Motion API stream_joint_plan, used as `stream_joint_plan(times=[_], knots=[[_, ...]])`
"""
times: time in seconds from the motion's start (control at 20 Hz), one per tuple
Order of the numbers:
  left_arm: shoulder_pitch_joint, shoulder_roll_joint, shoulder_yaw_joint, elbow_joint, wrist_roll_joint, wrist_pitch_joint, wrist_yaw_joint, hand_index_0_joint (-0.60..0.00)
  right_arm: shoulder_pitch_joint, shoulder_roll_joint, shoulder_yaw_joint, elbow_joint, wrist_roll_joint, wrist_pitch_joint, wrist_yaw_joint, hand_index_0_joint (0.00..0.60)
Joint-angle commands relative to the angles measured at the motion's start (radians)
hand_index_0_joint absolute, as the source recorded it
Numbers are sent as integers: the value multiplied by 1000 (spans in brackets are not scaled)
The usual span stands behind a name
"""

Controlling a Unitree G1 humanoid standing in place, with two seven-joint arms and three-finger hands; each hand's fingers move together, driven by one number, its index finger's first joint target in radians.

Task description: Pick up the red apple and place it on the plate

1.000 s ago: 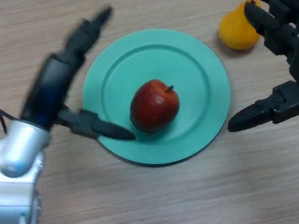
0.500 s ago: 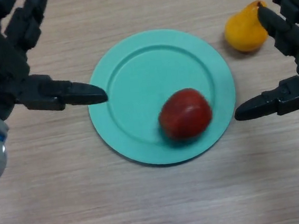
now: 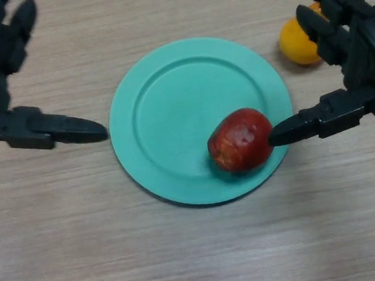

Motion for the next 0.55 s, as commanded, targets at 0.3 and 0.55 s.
stream_joint_plan(times=[0.3, 0.55], knots=[[-5, 67, 79, -60, -50, -156, 17, 0, -55, -8, -46, -103, -6, -108, -7, 0], [12, 73, 96, -51, 0, -209, 11, 0, -40, -30, -37, -112, -29, -135, -1, 0]])
